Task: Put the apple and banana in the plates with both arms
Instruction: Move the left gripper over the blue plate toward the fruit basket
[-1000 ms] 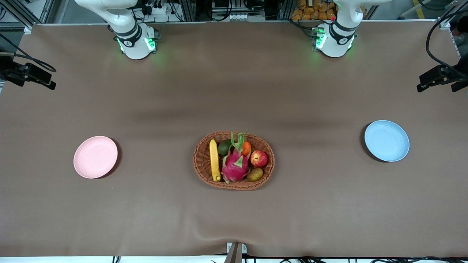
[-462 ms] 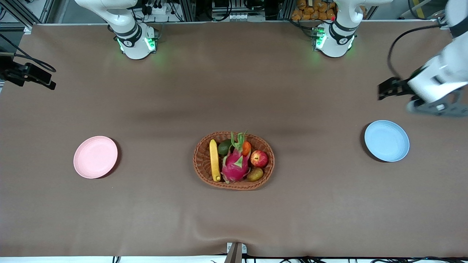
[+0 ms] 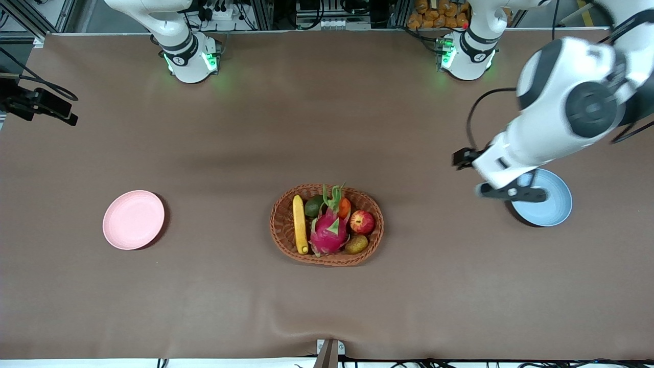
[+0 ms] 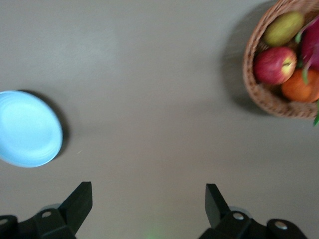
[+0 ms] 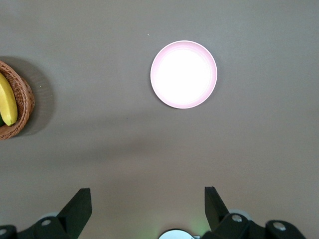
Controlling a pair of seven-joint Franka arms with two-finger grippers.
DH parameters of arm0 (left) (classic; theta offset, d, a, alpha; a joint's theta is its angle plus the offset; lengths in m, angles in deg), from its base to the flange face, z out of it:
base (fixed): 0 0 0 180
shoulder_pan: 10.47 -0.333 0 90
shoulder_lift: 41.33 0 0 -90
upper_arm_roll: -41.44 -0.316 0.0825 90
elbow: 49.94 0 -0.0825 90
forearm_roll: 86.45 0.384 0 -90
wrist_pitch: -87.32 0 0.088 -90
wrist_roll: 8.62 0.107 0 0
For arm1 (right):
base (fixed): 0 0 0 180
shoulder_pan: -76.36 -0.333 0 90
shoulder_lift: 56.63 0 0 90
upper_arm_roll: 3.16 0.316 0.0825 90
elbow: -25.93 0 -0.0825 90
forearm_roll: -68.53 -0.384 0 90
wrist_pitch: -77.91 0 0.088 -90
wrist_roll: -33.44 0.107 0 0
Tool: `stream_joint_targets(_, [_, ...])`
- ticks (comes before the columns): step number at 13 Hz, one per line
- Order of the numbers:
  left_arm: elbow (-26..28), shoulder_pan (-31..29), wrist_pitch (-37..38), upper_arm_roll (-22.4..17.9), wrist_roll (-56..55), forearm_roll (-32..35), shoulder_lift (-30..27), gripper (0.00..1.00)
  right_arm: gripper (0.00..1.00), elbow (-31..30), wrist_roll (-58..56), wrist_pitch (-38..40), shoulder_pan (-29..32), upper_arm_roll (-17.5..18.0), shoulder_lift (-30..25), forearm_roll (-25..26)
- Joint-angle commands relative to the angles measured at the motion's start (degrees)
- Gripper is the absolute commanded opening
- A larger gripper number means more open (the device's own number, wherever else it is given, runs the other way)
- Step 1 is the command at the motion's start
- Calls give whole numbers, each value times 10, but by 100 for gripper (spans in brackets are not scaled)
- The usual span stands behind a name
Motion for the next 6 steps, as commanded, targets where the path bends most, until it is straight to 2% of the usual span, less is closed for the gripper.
stream_joint_targets(1, [-50,37,-19,-2,-41,-8,59,100,100,-8,-5,-2,2,2,-12,7])
stream_joint_targets(6, [-53,90,-116,-3,-70,-3,132,100,100,-7,-5,-2,3,2,-12,7])
